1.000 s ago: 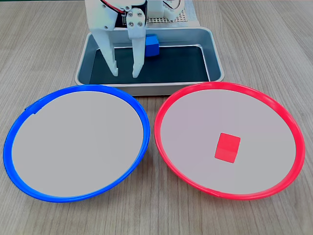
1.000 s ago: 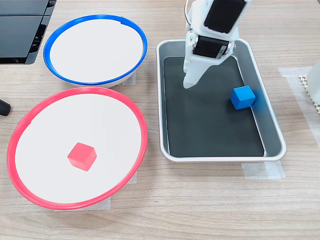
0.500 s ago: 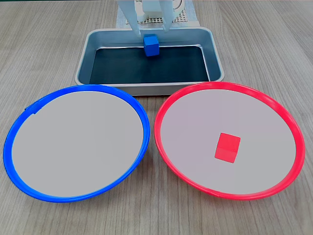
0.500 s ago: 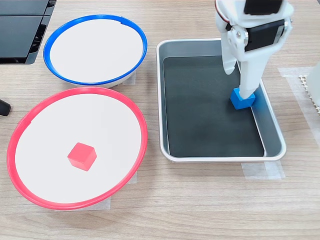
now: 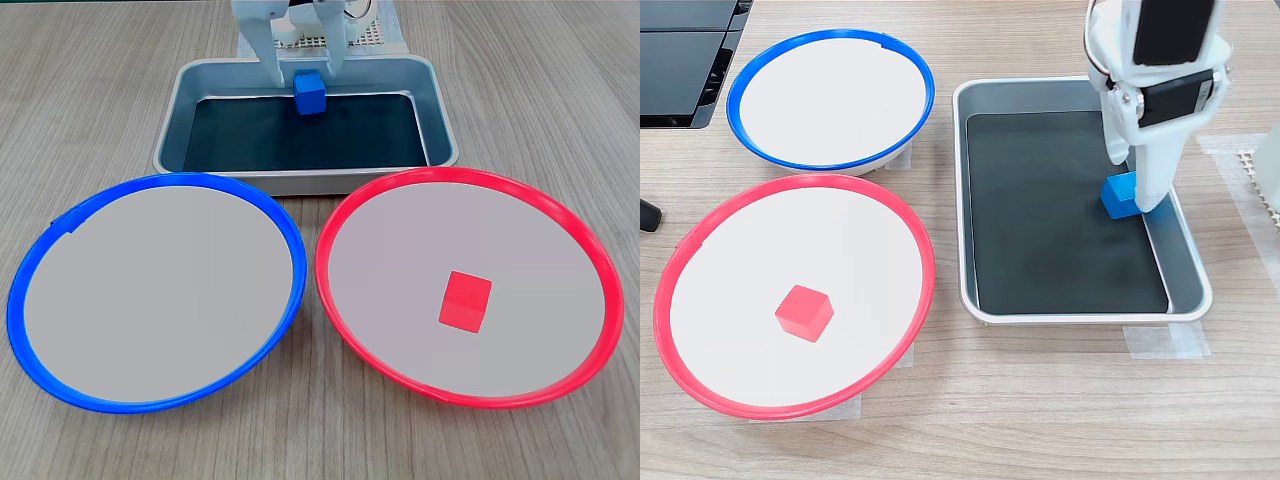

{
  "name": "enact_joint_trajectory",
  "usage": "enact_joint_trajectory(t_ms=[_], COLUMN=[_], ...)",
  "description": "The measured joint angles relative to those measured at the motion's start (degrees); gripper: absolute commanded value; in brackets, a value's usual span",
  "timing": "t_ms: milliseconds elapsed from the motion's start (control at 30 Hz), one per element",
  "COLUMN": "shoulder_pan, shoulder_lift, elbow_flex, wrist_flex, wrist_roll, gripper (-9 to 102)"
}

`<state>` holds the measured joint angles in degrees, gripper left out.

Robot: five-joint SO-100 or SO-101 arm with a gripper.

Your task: Move two blocks tray to matching dishes

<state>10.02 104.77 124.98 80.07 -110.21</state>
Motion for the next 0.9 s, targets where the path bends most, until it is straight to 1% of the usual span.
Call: enact_joint_trajectory(t_ms=[100, 133, 167, 200, 333, 433, 567, 600, 633, 667, 733, 900], shoulder_pan=[0.7, 0.7, 0.7, 0.7, -0.7, -4.7, -6.4, -6.1, -5.5, -4.9, -3.3, 1.1], shoulder_lift=[-0.2, -0.2, -0.2, -0.2, -0.2, -1.0, -7.0, -9.1, -11.3, -13.4, -17.6, -28.7], elbow_flex=[2.2, 2.9, 3.5, 4.0, 3.3, -5.4, -25.4, -29.8, -33.8, -36.7, -40.4, -44.1], wrist_flex=[-3.4, -4.4, -5.2, -5.9, -6.1, -3.3, -5.4, -5.4, -7.9, -8.6, -13.7, -24.8], wrist_roll=[-0.7, -0.9, -1.1, -1.1, 0.2, 7.7, 24.3, 25.8, 27.7, 27.9, 27.9, 25.4], gripper=[19, 13, 4, 0, 0, 0, 0, 0, 0, 0, 0, 0])
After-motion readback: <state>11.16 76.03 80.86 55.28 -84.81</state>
